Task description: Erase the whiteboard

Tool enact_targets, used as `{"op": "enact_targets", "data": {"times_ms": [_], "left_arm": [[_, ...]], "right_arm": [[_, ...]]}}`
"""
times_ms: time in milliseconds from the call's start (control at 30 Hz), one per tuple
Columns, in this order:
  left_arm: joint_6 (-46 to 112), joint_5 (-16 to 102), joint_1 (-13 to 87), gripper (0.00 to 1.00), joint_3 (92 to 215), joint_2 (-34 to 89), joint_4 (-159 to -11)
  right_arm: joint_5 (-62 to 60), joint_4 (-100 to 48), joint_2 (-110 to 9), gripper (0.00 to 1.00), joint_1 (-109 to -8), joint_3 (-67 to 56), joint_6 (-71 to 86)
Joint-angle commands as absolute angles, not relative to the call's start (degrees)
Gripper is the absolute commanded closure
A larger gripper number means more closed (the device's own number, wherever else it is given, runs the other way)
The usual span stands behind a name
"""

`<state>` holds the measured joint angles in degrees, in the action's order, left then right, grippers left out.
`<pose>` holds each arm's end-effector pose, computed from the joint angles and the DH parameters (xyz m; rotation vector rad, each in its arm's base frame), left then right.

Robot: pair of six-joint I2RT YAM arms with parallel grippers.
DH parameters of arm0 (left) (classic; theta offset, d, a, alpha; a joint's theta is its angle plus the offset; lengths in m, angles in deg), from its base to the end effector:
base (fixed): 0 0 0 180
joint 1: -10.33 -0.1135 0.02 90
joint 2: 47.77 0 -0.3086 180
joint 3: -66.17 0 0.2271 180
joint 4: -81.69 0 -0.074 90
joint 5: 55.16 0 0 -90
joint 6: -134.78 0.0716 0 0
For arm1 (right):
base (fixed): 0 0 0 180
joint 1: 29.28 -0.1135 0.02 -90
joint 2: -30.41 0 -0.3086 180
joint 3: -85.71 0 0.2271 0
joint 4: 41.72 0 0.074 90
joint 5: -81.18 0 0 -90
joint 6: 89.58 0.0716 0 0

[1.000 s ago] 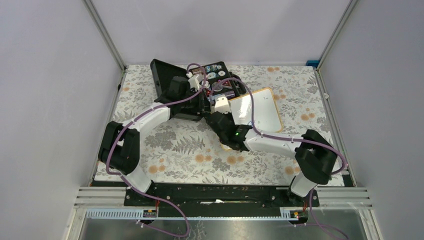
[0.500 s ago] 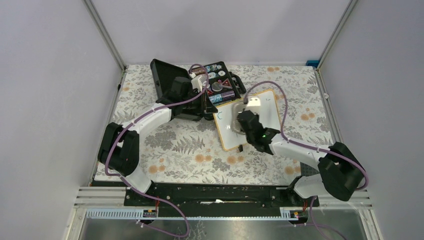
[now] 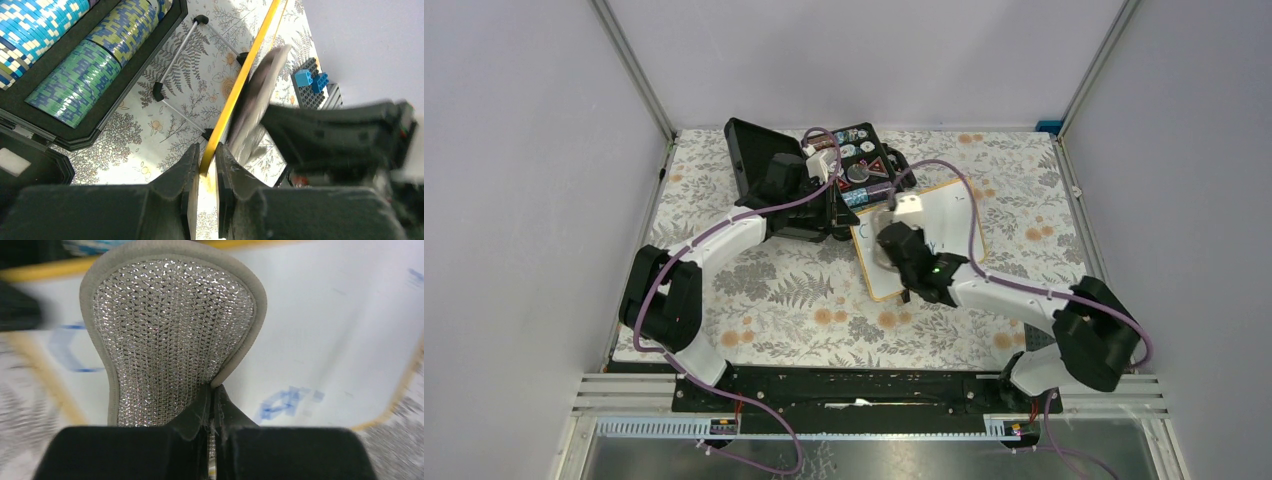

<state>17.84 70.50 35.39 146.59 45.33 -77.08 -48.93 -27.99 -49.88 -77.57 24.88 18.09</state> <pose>0.3156 -0.1937 0.2981 0.3483 2.2544 -1.1751 0.2273 0.1857 0.2715 -0.1447 1.9976 -0.0233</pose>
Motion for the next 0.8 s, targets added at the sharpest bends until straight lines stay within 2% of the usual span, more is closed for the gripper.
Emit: {"op": "enact_targets", "data": {"times_ms": [0, 200, 567, 667, 767], "left_arm": [[16.97, 71.57, 35.19, 1.00, 146.89, 44.25, -80.20], [17.33, 71.26, 35.37, 1.00, 146.81, 43.98, -80.21], [17.89, 70.29, 35.38, 1.00, 147.30, 43.10, -79.10], [17.89, 70.29, 35.38, 1.00, 147.43, 43.35, -79.12], [17.74, 70.76, 35.38, 1.00, 147.52, 43.76, -79.04]], "right_arm": [[-48.88, -29.63, -57.43, 1.00, -85.61, 12.81, 17.16], [-46.98, -29.58, -63.96, 1.00, -87.08, 5.43, 19.17], [-49.86, -30.36, -51.60, 1.00, -74.94, 23.51, 20.07], [-52.55, -29.77, -49.83, 1.00, -74.37, 24.60, 17.38], [-49.26, -29.71, -50.31, 1.00, -74.52, 22.48, 16.74]]}}
